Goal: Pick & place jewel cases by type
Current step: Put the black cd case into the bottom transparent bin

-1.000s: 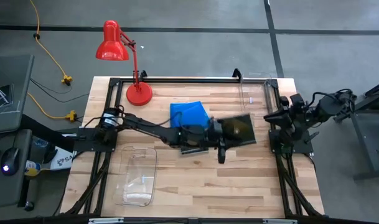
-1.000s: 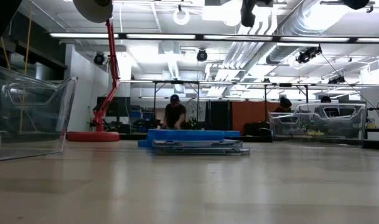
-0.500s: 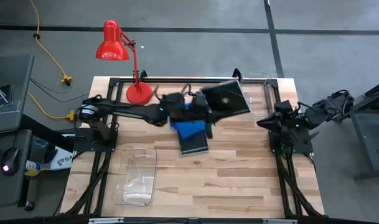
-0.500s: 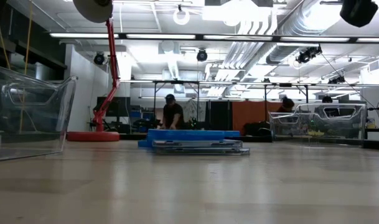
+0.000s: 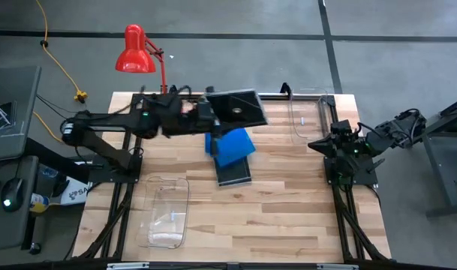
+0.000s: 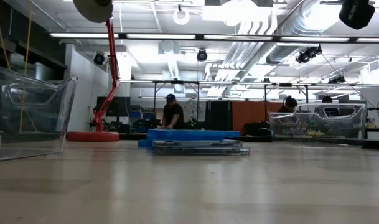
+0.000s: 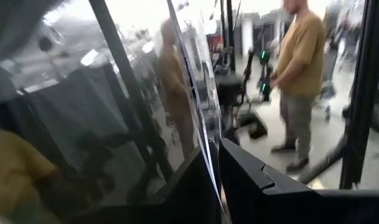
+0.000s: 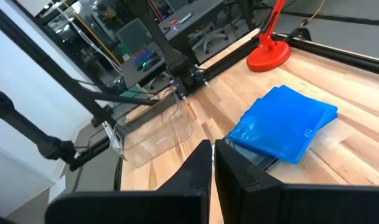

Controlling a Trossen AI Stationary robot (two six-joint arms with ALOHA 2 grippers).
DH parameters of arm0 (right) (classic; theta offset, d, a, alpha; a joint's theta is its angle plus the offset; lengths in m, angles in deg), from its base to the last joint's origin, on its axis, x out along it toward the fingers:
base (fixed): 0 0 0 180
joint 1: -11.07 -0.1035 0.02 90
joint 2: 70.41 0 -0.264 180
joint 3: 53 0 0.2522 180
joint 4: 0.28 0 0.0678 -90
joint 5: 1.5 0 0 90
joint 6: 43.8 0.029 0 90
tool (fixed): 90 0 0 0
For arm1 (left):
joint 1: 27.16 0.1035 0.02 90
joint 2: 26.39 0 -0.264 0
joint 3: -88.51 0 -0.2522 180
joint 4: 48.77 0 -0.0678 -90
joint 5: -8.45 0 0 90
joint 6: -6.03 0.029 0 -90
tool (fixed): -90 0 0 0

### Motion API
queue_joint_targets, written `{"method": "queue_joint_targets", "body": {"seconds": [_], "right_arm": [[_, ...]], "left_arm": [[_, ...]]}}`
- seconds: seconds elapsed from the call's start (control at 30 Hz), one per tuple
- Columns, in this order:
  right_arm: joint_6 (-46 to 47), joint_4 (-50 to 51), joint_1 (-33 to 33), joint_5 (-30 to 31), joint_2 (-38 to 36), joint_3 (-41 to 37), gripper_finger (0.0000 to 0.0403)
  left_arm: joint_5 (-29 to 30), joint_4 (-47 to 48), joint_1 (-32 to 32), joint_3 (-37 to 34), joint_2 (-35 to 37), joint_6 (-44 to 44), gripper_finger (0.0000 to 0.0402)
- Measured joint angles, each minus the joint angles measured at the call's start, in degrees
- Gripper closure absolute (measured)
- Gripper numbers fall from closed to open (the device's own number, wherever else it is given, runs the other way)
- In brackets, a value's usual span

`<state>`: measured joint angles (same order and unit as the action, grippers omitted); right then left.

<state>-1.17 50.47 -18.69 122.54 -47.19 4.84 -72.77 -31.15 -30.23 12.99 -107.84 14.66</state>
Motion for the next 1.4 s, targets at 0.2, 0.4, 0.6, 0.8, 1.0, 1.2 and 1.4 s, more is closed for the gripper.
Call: {"method": "queue_joint_targets", "body": {"seconds": [0.2,0.4,0.6,0.8,1.0,1.2,1.4], "right_arm": [[1.0,0.0,0.0,0.2,0.0,0.0,0.0402],[2.3,0.4,0.0,2.0,0.0,0.0,0.0401],[2.6,0.5,0.0,2.5,0.1,0.0,0.0401],[3.8,1.0,0.0,3.2,0.1,0.0,0.0401],[3.9,1.5,0.0,3.5,0.1,0.0,0.0401],[5.0,2.0,0.0,3.9,0.1,0.0,0.0402],[5.2,2.7,0.0,4.4,0.1,0.0,0.0402]], "left_arm": [[7.3,10.8,-3.4,0.0,7.1,2.1,0.033],[16.8,18.6,-10.0,0.0,12.3,0.0,0.033],[26.0,28.3,-18.3,0.0,16.0,-6.8,0.033],[32.9,38.3,-26.3,0.0,17.8,-17.5,0.033],[37.5,50.8,-33.5,0.0,18.8,-33.8,0.033],[38.1,61.5,-38.8,0.0,17.9,-52.8,0.033],[36.6,71.0,-43.2,0.0,16.3,-68.4,0.033]]}}
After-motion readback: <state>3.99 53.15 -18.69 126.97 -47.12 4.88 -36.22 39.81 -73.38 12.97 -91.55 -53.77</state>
